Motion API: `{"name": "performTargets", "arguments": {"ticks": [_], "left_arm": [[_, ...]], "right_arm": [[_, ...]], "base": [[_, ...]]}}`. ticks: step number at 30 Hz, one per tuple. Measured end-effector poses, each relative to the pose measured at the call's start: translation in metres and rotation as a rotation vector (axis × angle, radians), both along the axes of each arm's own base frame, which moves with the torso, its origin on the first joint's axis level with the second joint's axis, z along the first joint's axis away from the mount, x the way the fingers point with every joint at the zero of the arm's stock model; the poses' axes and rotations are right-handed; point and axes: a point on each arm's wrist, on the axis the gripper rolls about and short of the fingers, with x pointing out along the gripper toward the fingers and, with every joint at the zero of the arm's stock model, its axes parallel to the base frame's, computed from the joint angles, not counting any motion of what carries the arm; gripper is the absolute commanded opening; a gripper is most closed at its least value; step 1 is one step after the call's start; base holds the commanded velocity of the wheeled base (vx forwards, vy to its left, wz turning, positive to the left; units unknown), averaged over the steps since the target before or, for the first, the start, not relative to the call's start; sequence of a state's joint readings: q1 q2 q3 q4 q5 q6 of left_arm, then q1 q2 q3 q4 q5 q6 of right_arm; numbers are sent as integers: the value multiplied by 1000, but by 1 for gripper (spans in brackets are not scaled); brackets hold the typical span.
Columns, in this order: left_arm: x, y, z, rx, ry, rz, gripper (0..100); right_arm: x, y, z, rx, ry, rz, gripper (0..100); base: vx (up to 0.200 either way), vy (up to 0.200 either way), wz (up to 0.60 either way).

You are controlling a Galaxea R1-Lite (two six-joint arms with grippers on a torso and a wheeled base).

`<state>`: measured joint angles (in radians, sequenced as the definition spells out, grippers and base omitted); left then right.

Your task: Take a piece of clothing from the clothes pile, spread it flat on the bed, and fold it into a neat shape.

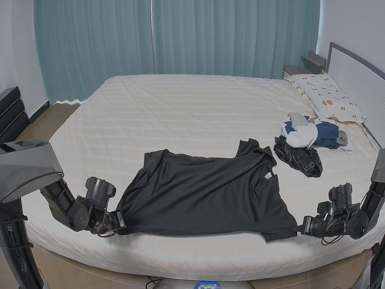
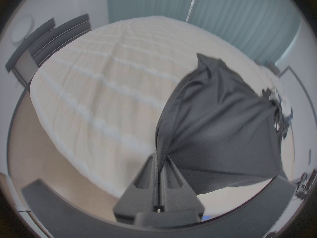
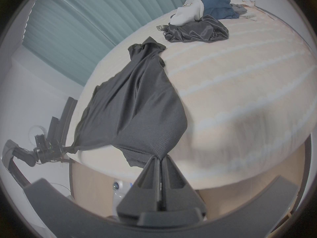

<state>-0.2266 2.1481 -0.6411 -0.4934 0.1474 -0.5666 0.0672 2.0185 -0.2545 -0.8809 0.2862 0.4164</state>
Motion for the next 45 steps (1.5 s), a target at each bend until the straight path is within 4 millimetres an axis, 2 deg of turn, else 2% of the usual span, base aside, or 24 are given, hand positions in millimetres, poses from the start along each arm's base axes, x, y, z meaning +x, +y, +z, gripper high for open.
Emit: {"name": "performTargets", "arguments": {"ticks": [6,13,14,17,18,25,34,39,45], "left_arm": [[-20,-17,0,45,98,-101,0],[-30,-26,-2,65,164,-146,0],[-30,-27,-3,65,167,-150,0],[-31,-29,-4,70,175,-157,0],[-31,-29,-5,70,176,-157,100],[-31,-29,-6,69,180,-156,100],[-25,-28,1,47,147,-135,100],[-16,-22,10,-14,104,-90,100],[5,-12,24,-215,47,-28,100]], "right_arm": [[-26,-15,-7,-70,128,20,0],[-38,-29,-10,-132,192,47,0],[-39,-30,-10,-138,204,43,100],[-41,-31,-12,-150,222,41,100],[-41,-30,-12,-153,227,49,100],[-28,-30,-5,-137,163,38,100],[20,-29,19,21,12,-33,100],[50,-28,9,55,-10,-46,100],[78,-30,-13,77,-79,-55,100]], "base": [[0,0,0],[0,0,0],[0,0,0],[0,0,0],[0,0,0],[0,0,0],[0,0,0],[0,0,0],[0,0,0]]}}
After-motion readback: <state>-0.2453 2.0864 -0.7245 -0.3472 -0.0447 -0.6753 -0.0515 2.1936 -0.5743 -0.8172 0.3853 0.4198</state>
